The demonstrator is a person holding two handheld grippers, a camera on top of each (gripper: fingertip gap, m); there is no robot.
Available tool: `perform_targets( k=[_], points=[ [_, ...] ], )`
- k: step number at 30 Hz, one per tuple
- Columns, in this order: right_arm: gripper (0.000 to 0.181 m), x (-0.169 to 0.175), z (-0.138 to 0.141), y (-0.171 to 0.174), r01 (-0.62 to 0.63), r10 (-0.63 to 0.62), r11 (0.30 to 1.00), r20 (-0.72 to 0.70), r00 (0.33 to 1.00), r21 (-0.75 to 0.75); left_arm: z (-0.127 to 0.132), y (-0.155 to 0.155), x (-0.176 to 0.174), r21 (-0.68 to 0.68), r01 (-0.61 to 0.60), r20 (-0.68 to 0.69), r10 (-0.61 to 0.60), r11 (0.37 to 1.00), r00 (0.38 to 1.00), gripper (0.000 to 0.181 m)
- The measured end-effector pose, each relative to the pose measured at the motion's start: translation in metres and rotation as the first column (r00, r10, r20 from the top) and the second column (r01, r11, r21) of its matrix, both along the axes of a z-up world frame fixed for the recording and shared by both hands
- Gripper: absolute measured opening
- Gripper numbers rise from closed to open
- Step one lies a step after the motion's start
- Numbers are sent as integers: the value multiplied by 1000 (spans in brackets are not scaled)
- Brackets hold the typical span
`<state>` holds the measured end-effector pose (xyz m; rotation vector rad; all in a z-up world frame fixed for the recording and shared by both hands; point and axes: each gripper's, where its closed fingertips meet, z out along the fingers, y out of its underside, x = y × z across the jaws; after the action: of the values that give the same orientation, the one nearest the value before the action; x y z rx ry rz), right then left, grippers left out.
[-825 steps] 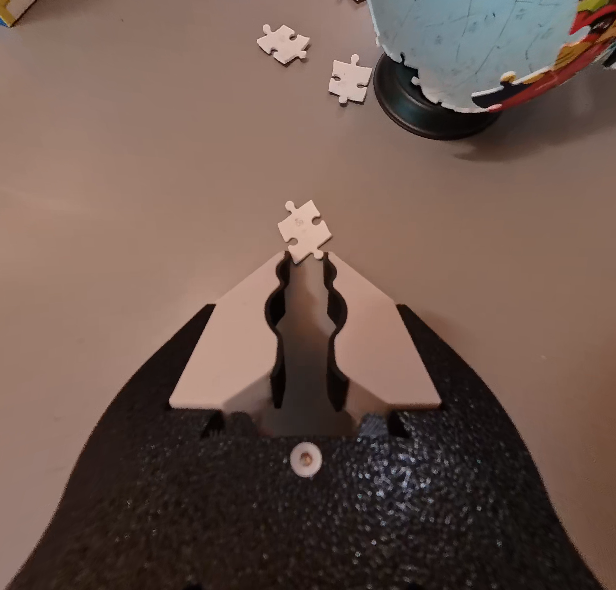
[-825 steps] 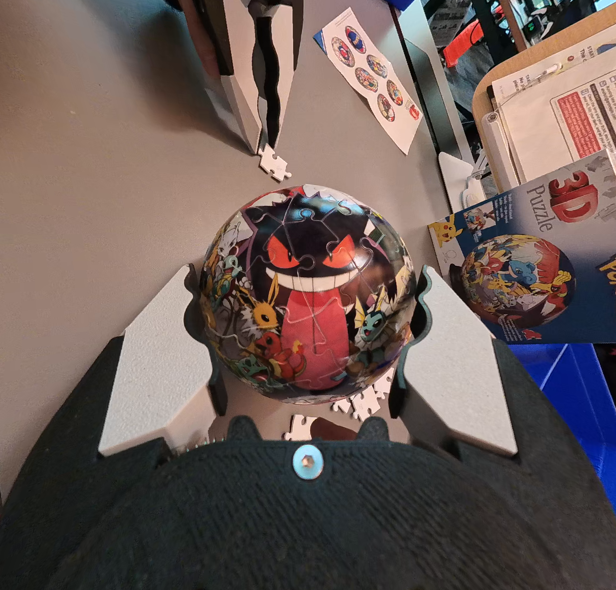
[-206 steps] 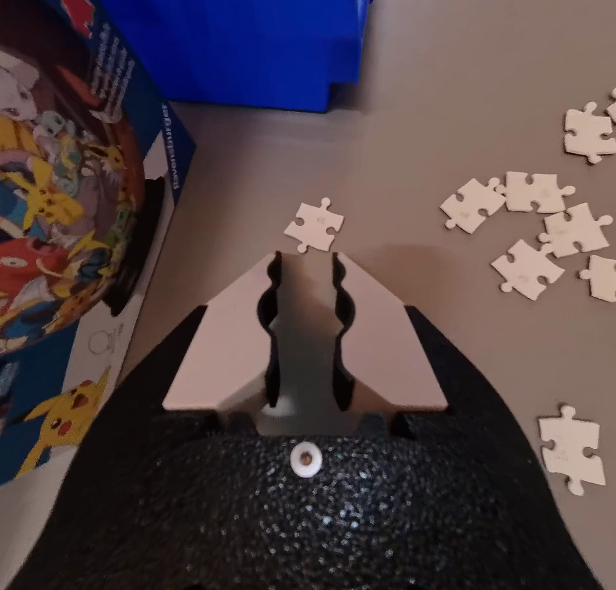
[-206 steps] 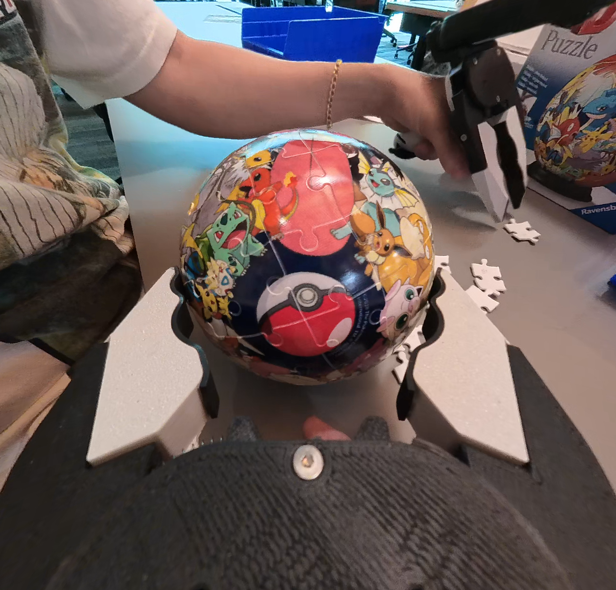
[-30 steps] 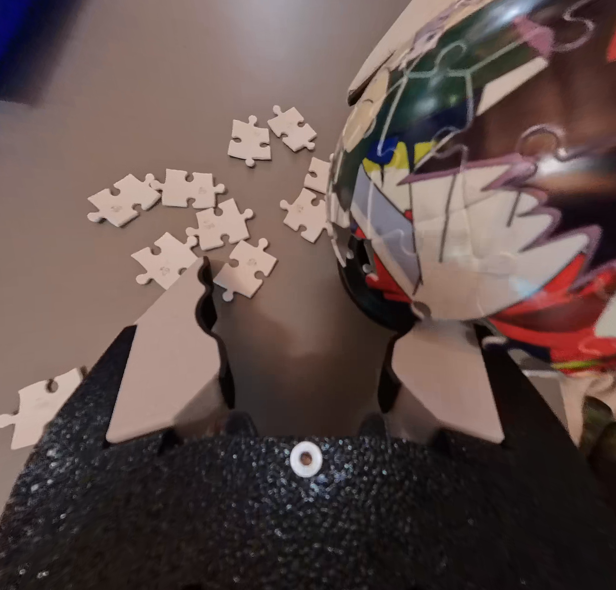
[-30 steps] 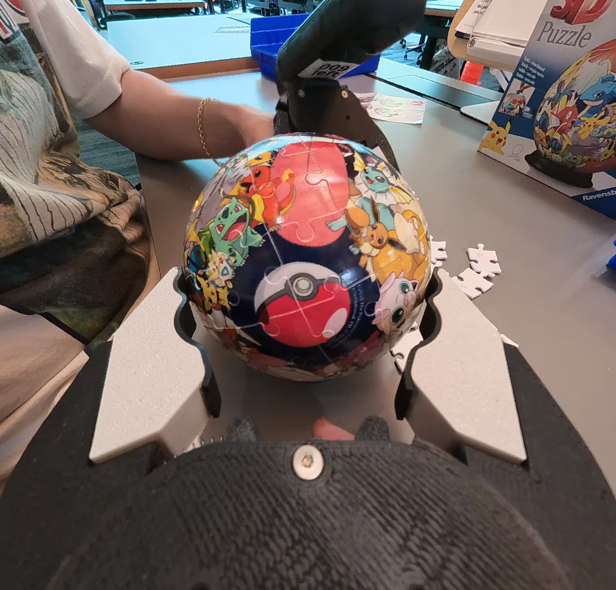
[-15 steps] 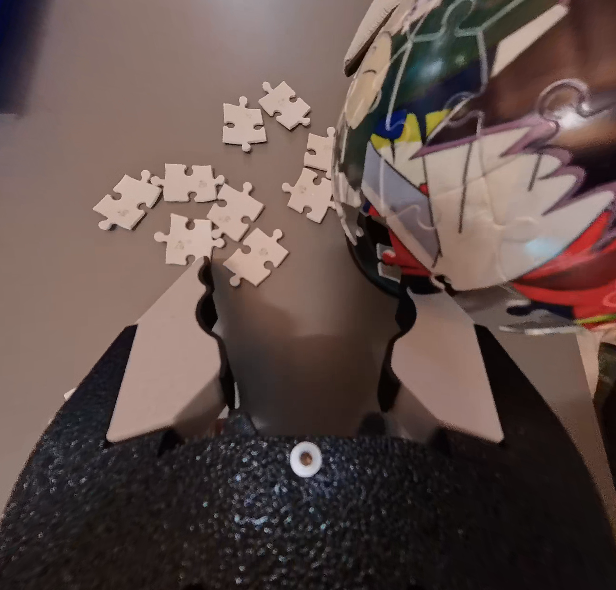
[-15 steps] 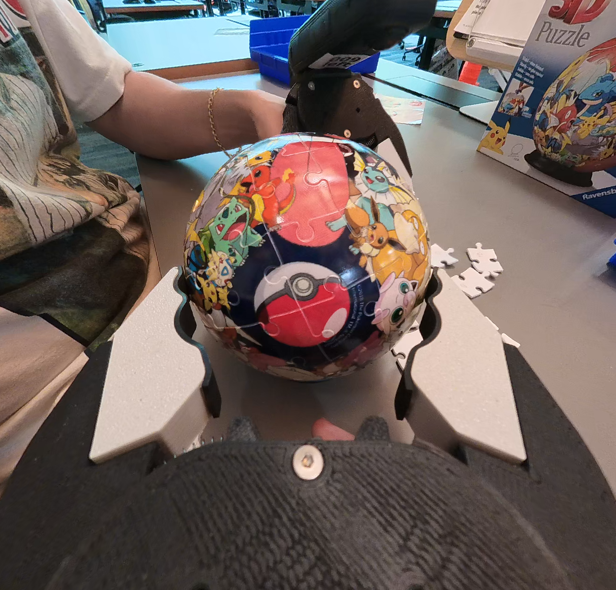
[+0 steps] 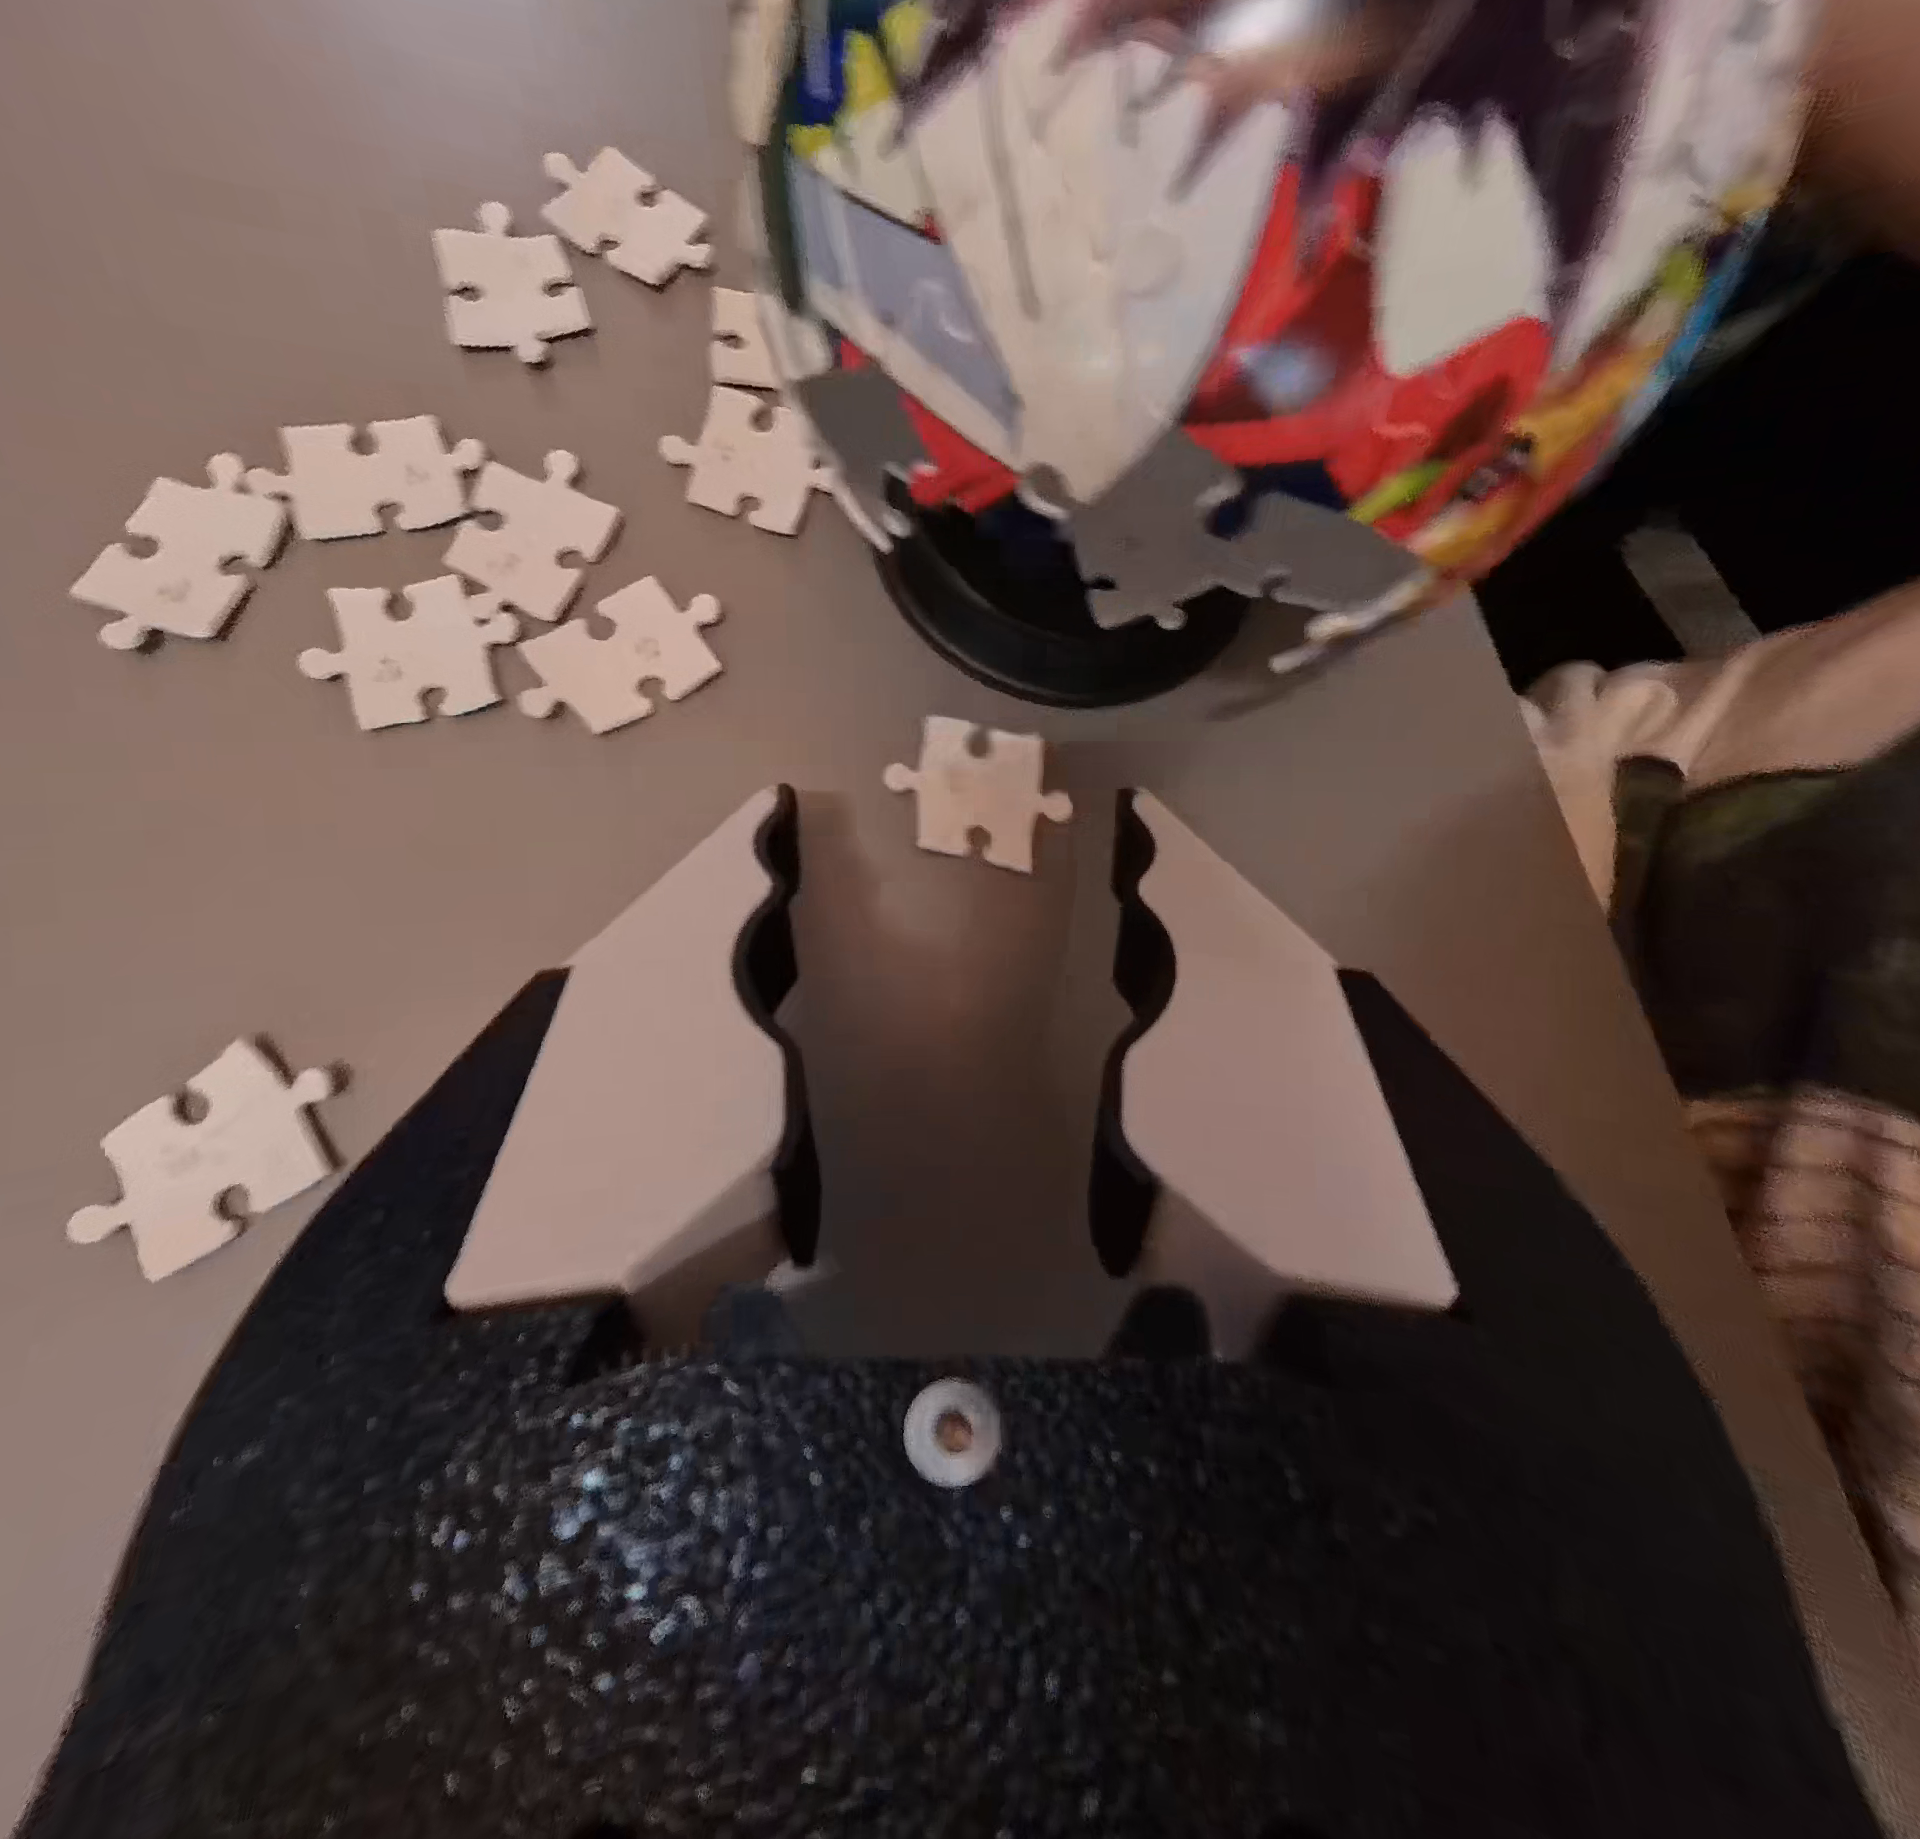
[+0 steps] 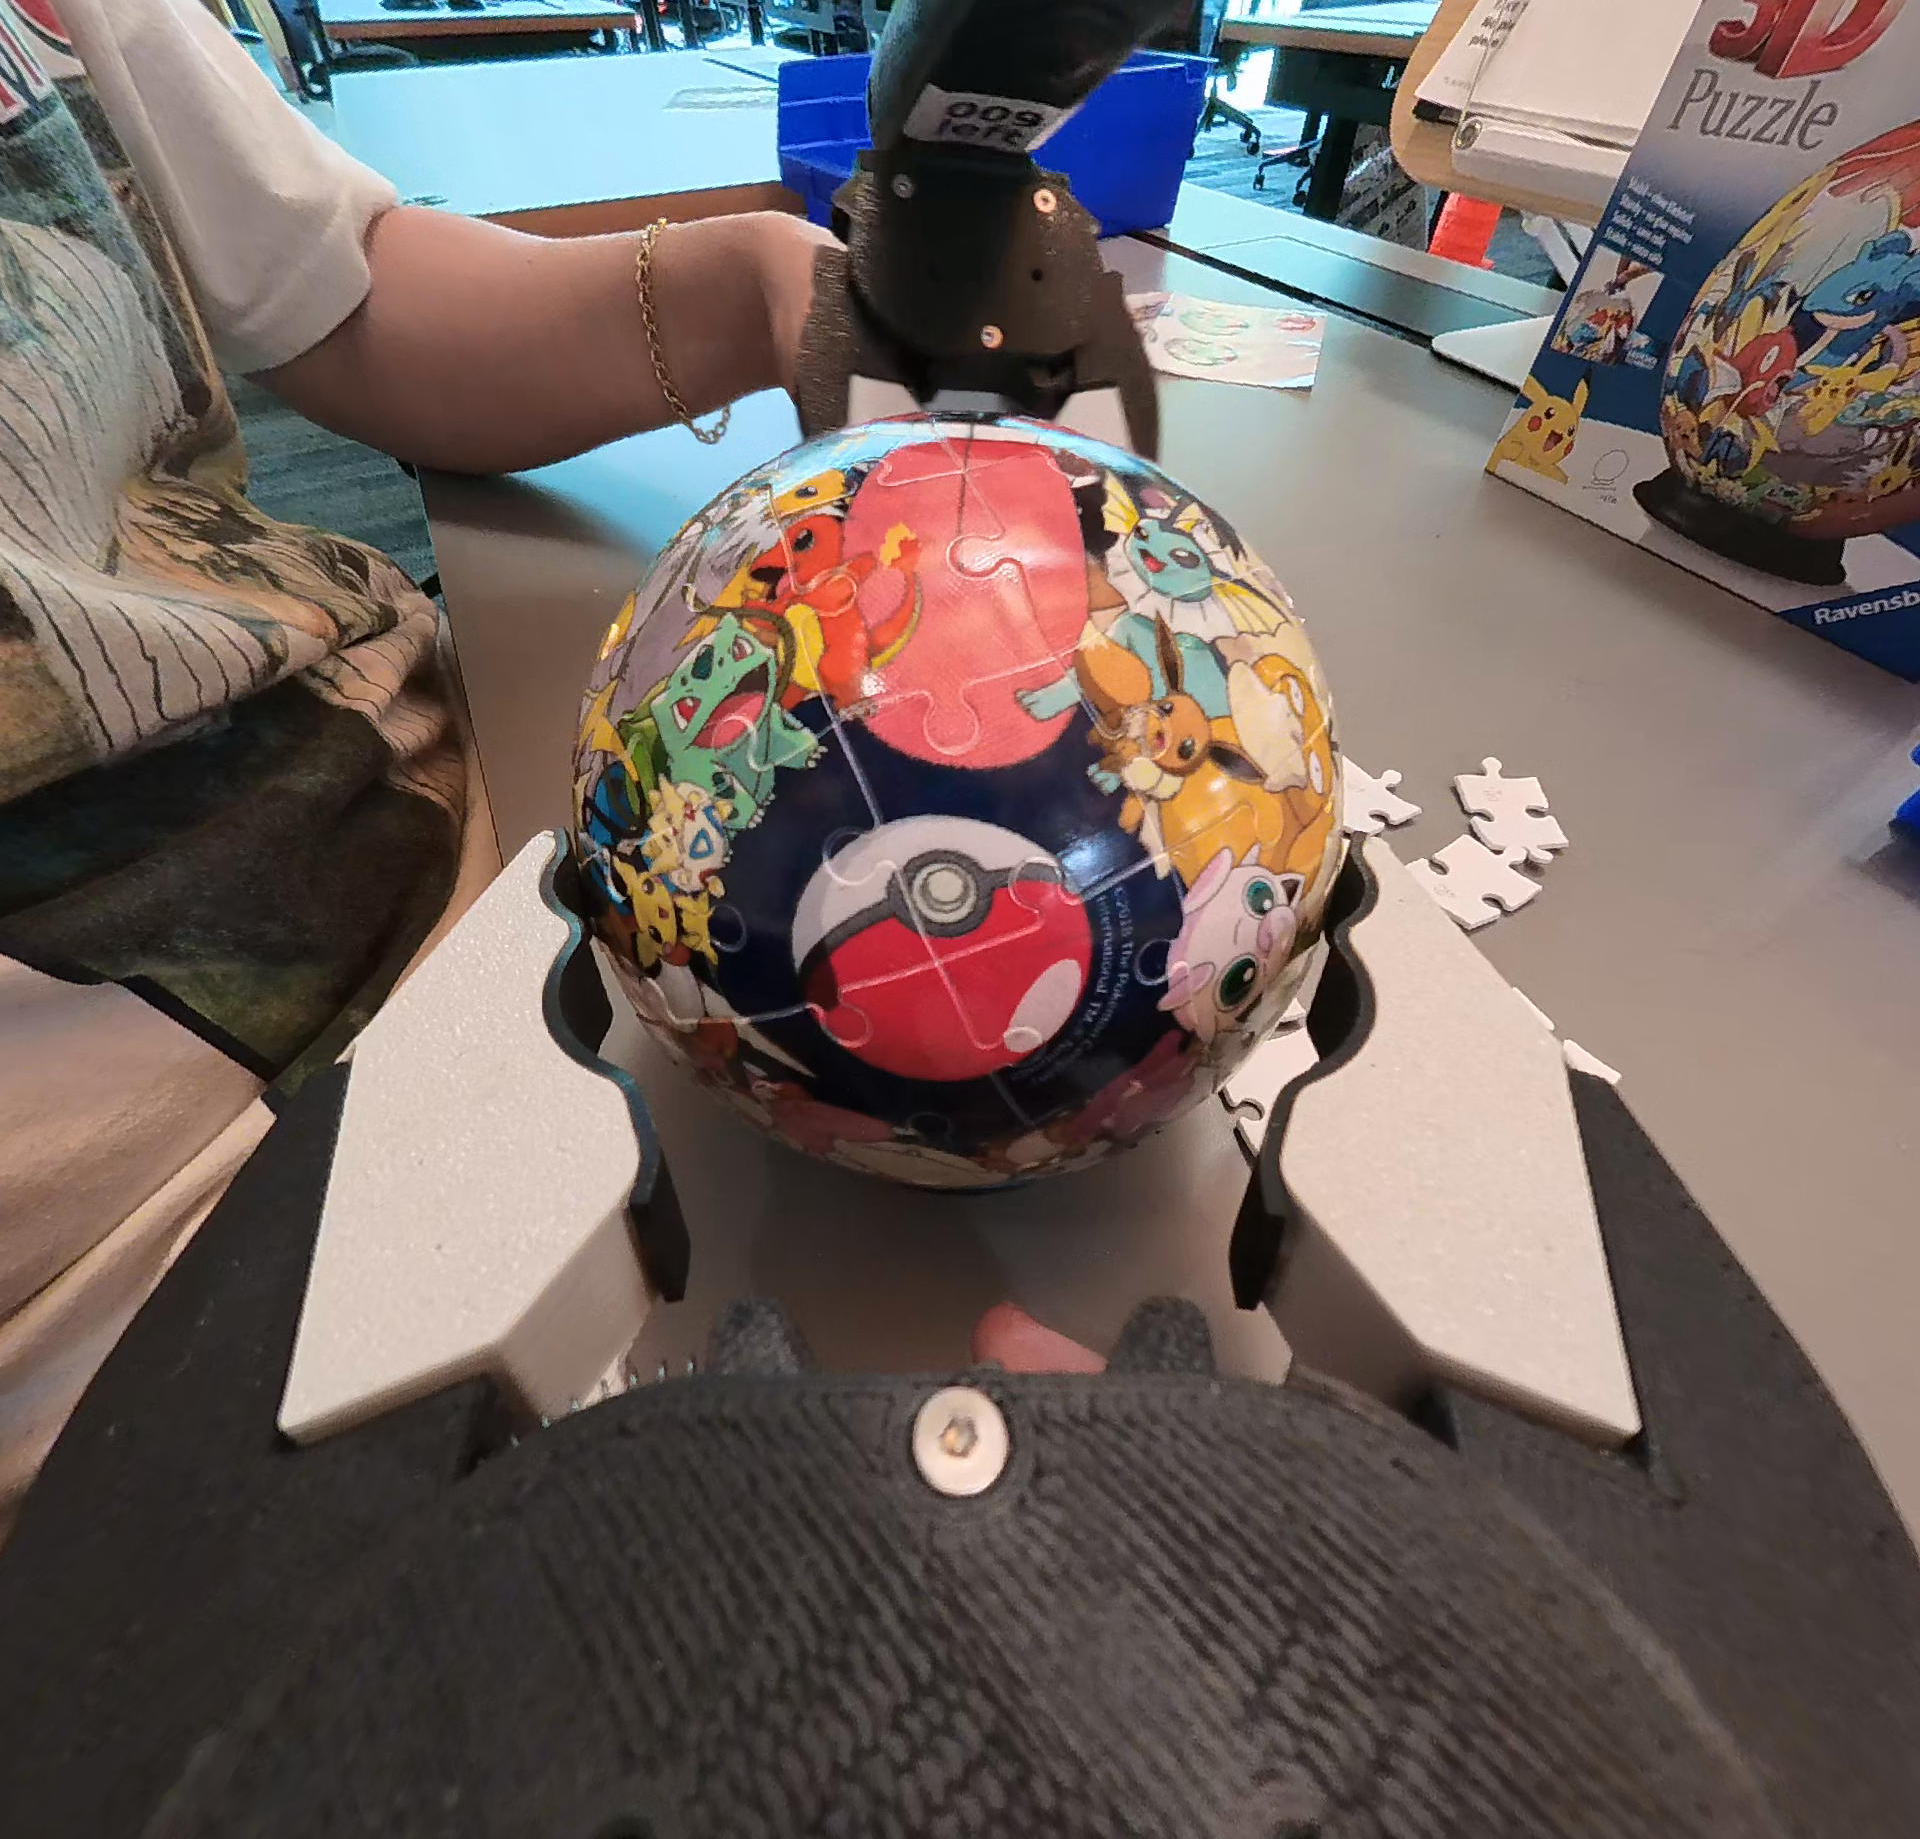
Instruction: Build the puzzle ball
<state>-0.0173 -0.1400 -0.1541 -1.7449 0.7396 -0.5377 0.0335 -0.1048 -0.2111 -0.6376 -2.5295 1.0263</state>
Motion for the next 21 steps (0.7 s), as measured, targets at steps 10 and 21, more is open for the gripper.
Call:
perform_targets(
  k=[10,21],
  points=[
    [138,2,0,2,4,-4,1000,4,1000,-4,-12,1,7,-23,-40,148,43,999,988,28],
    [138,1,0,1,7,-7,1000,1,1000,-2,-1,-1,41,-50,-170,140,176,984,974,37]
  ],
)
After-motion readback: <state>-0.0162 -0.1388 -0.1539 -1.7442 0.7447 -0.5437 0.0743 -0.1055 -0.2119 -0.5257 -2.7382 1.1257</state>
